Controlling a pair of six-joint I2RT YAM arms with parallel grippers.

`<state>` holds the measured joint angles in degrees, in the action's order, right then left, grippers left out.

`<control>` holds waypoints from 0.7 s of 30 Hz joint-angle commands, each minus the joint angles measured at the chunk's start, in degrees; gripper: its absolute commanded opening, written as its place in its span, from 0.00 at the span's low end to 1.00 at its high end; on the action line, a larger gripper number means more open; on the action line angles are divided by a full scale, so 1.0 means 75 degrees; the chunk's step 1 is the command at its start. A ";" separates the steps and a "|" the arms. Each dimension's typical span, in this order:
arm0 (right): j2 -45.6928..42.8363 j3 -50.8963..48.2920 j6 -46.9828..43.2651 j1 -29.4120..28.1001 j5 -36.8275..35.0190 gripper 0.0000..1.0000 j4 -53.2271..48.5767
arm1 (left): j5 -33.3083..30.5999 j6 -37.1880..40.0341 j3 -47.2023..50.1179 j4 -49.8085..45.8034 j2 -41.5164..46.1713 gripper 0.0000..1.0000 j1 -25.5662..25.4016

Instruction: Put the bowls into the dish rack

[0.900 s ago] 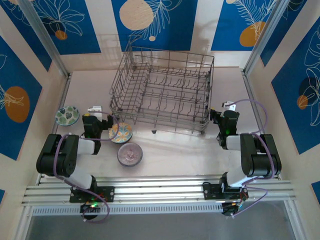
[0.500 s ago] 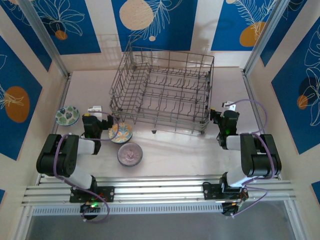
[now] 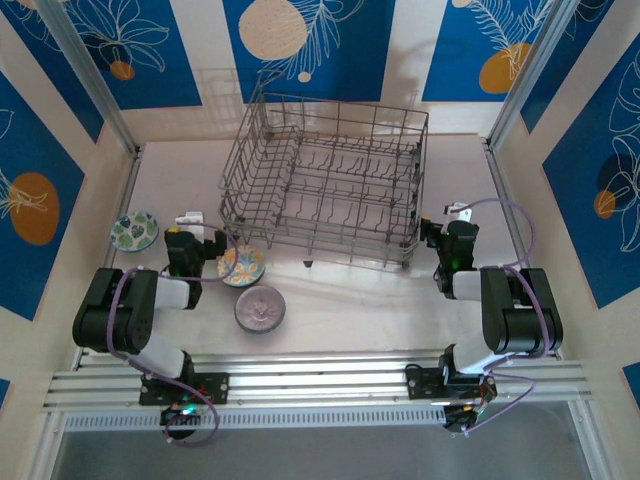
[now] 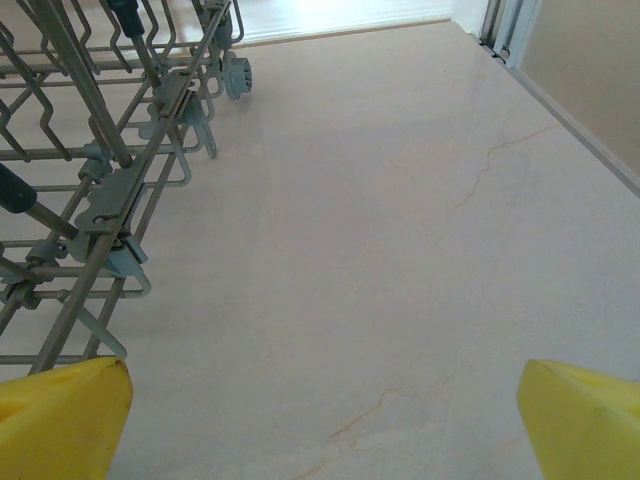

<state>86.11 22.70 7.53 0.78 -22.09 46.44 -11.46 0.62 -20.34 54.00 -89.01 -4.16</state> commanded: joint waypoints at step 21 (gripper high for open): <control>-0.1557 0.0622 0.0724 0.0046 0.0503 0.99 -0.2159 | -0.0340 -0.0060 -0.0060 -0.1520 0.2213 0.99 -0.0077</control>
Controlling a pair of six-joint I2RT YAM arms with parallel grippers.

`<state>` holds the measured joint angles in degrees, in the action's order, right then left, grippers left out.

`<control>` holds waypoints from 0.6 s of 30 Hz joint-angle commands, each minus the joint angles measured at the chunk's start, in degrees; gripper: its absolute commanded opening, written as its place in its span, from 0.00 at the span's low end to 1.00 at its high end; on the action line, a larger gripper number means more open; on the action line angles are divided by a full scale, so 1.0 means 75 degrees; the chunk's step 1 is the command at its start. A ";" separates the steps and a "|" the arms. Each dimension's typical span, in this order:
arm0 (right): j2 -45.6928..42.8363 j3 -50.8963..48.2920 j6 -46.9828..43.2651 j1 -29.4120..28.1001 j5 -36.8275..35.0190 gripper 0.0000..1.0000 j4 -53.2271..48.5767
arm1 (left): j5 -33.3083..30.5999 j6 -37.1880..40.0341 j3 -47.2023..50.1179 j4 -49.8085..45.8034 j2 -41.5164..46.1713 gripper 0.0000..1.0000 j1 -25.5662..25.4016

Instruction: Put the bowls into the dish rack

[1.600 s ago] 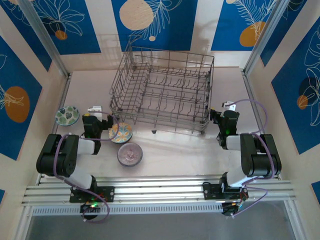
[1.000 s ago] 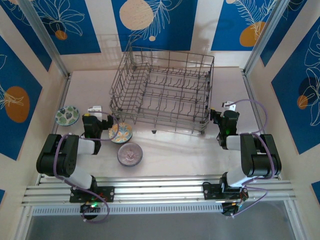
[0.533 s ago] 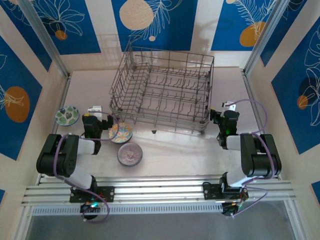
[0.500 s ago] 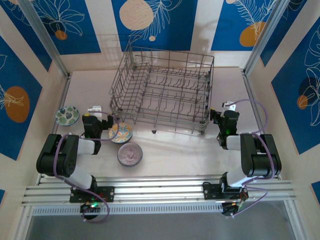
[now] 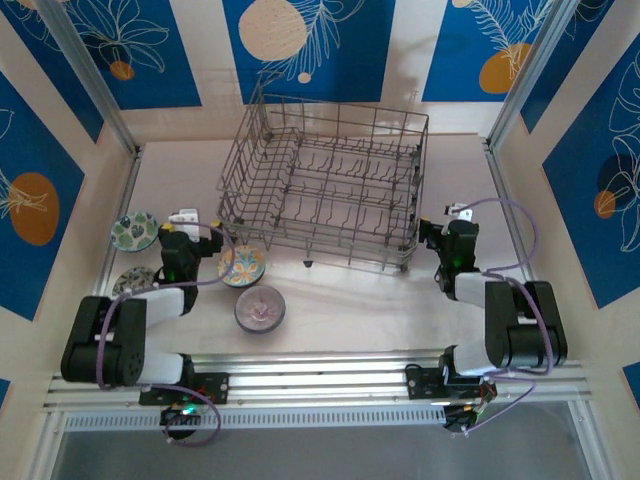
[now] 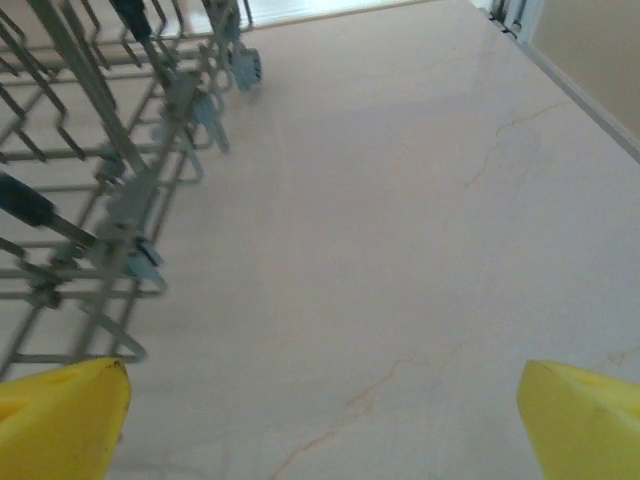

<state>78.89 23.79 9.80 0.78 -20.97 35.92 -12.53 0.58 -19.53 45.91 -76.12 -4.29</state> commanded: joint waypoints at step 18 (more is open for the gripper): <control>-0.1893 0.4363 0.0800 0.0078 0.0941 0.95 -0.8253 | 0.1835 -0.1141 -0.4696 -0.7817 0.2347 0.99 0.0256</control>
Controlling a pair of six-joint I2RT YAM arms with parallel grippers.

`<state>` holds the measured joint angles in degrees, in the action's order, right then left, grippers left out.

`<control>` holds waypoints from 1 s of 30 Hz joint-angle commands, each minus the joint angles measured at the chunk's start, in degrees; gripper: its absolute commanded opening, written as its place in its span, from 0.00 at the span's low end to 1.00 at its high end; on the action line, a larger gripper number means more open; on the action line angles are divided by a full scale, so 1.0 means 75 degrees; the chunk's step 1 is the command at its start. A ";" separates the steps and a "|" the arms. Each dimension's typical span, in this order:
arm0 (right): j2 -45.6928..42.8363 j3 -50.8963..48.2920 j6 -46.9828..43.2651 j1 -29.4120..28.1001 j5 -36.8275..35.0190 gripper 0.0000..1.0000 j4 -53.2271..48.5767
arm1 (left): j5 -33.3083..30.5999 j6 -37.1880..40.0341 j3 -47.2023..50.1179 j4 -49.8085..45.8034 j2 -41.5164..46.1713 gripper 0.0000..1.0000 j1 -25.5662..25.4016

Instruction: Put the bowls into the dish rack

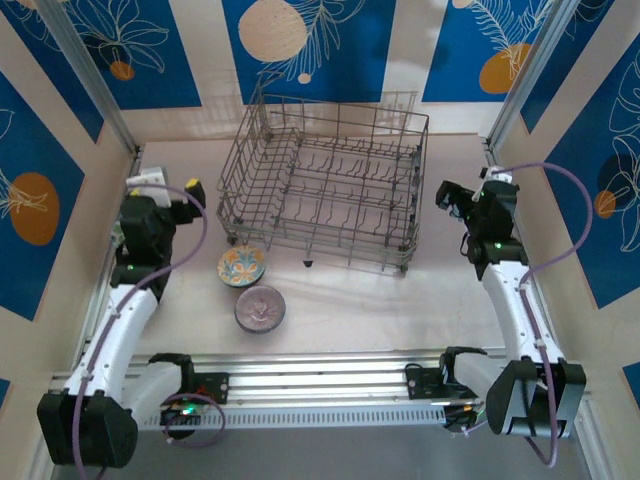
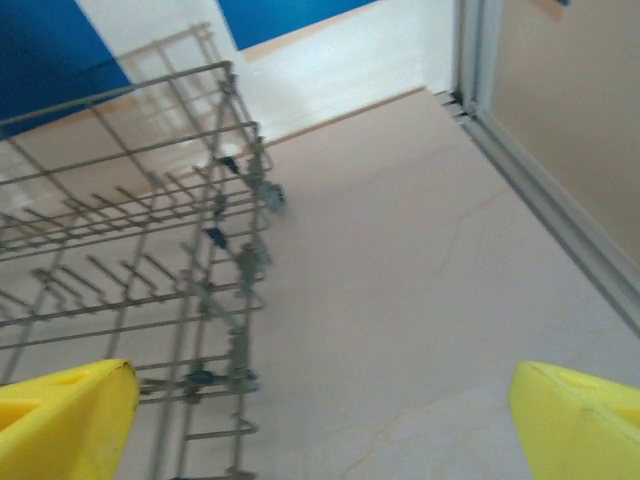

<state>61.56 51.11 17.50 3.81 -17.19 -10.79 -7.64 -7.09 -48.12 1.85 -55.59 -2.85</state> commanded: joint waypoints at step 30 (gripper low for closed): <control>0.1454 0.2759 0.0328 -0.1481 -0.0733 0.95 -0.5222 | 0.4144 -0.0899 -0.4133 -0.4489 -0.3868 0.99 -0.1217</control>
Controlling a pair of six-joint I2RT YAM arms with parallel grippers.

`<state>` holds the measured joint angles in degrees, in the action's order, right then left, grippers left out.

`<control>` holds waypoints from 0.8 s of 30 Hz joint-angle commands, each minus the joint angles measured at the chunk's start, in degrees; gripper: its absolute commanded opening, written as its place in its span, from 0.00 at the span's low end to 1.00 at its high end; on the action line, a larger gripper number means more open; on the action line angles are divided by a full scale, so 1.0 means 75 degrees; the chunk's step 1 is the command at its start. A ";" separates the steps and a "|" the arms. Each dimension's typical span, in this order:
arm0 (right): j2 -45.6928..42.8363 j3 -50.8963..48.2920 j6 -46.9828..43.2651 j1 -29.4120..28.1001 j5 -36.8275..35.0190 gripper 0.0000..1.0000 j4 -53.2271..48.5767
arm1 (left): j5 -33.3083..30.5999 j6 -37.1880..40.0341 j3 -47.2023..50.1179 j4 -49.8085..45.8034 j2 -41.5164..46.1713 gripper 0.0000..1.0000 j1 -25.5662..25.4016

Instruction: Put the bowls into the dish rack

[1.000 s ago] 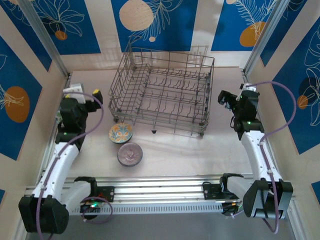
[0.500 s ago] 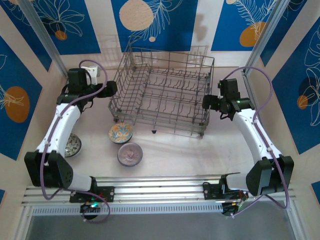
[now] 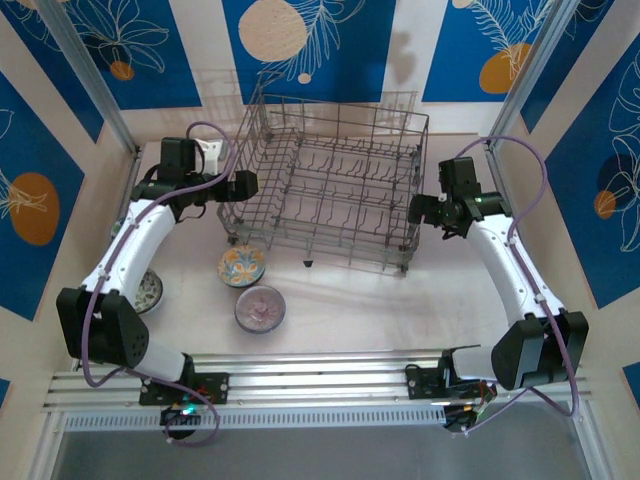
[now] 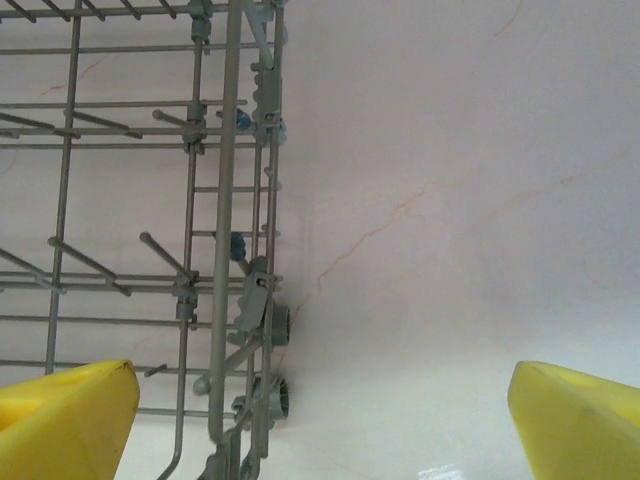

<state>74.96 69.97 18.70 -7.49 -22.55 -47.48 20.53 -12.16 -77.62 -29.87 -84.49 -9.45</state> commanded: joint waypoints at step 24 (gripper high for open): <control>-0.1180 -0.0378 0.0413 0.0146 0.0381 0.96 -0.1074 | -0.0830 -0.1949 0.0369 0.0282 0.0607 0.99 -0.3239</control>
<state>67.53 68.71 20.56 -6.46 -21.32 -53.91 12.14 -25.41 -73.97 -29.56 -79.24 -30.33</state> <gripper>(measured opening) 0.956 0.993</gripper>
